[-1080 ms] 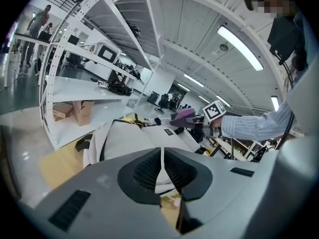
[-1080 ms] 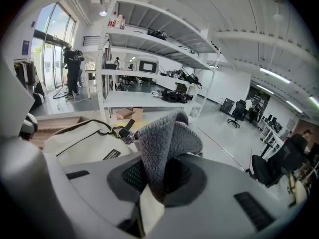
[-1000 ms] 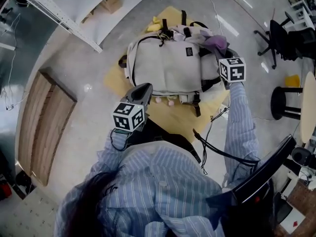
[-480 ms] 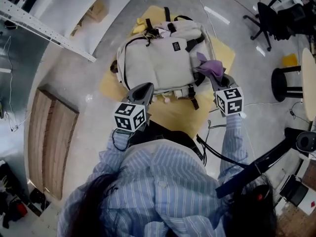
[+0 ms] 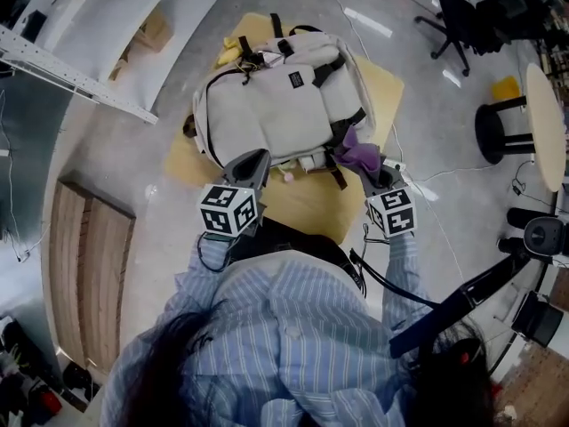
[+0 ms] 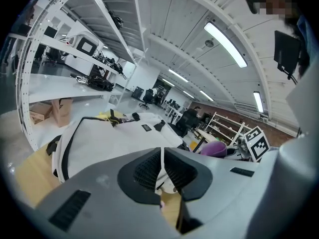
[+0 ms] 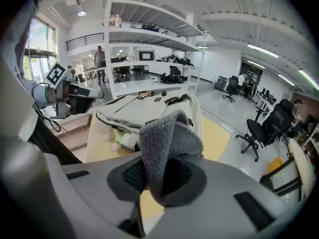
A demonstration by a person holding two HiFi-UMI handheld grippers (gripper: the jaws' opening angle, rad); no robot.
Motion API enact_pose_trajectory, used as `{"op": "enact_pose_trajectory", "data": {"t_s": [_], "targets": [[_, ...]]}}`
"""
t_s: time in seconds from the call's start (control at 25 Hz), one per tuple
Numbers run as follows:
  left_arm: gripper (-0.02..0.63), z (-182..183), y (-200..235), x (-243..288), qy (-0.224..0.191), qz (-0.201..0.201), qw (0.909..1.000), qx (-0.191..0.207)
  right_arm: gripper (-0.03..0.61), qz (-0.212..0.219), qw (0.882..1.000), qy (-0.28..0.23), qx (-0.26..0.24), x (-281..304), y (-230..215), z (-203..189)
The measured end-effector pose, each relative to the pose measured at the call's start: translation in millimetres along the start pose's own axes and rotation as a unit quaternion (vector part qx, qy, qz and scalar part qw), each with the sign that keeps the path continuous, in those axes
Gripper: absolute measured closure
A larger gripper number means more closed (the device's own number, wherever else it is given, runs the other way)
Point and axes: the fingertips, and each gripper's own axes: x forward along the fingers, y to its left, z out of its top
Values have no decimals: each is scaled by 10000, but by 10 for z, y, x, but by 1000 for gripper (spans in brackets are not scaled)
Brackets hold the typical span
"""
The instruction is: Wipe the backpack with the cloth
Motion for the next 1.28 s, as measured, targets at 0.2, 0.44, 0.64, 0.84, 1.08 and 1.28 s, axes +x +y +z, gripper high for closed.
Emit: {"op": "enact_pose_trajectory", "data": {"t_s": [0.2,0.44,0.64,0.84,1.08,1.28], "targets": [[592,-14,-134,111,57,-197,9998,56,529,-66,9999,-38,-99,-134,-100,19],[592,-25,-180,150,112,-235,9996,97,529,-419,9954,-595,-626,-231,-677,715],[592,12,-101,94,99,-72,9999,79,529,-581,9870,-1003,-1111,26,-1159,1505],[592,49,29,-13,24,224,9997,-2,529,-716,9831,-1210,-1173,485,-1571,2129],[592,-56,227,-184,78,609,9980,-118,529,-804,9803,-1065,-1455,1019,-1758,2451],[592,-93,265,-243,86,730,9972,-160,529,-723,9844,-876,-1344,1244,-1771,2292]]}}
